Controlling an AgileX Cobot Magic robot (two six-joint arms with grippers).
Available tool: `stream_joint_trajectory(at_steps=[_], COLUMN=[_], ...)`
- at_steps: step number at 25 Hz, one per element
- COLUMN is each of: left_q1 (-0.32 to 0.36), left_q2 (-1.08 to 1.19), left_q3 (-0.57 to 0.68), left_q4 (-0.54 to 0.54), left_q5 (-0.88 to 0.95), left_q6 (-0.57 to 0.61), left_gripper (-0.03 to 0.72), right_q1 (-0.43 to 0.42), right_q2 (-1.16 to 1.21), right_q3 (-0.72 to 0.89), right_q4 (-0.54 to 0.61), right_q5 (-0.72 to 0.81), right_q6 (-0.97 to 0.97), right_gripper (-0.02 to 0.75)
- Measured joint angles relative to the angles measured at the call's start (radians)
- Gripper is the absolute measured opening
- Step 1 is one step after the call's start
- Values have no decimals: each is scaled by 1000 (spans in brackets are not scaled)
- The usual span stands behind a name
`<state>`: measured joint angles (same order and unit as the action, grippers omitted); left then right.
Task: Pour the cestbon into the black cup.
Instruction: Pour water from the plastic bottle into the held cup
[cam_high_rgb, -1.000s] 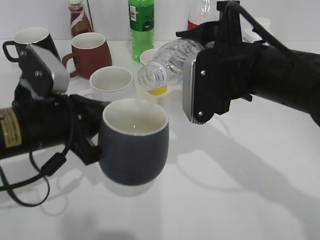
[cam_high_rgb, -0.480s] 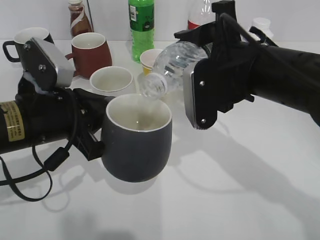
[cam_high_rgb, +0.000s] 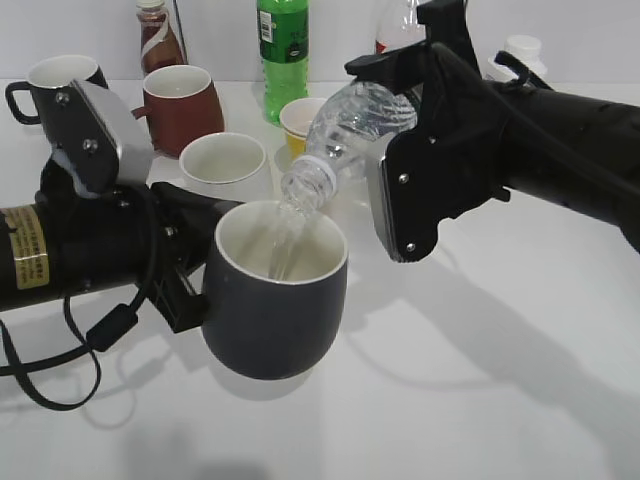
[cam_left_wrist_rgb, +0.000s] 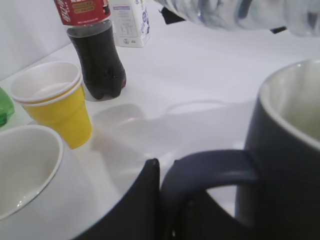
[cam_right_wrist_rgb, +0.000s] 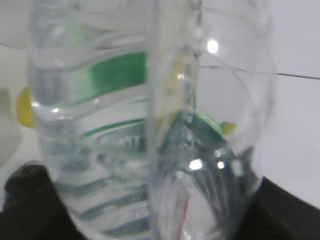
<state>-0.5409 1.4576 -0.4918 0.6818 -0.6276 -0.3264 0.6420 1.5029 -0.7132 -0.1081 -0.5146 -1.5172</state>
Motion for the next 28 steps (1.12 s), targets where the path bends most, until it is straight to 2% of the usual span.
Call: stream_joint_trajectory(at_steps=[28], left_q1=[0], left_q2=[0], left_q3=[0], left_q4=[7], left_q5=[2], left_q6=[-1], left_gripper=[38], right_q1=[0], right_q2=[0], right_q3=[0], right_q4=[0], right_q5=[-37], right_q6=[5], right_gripper=[461])
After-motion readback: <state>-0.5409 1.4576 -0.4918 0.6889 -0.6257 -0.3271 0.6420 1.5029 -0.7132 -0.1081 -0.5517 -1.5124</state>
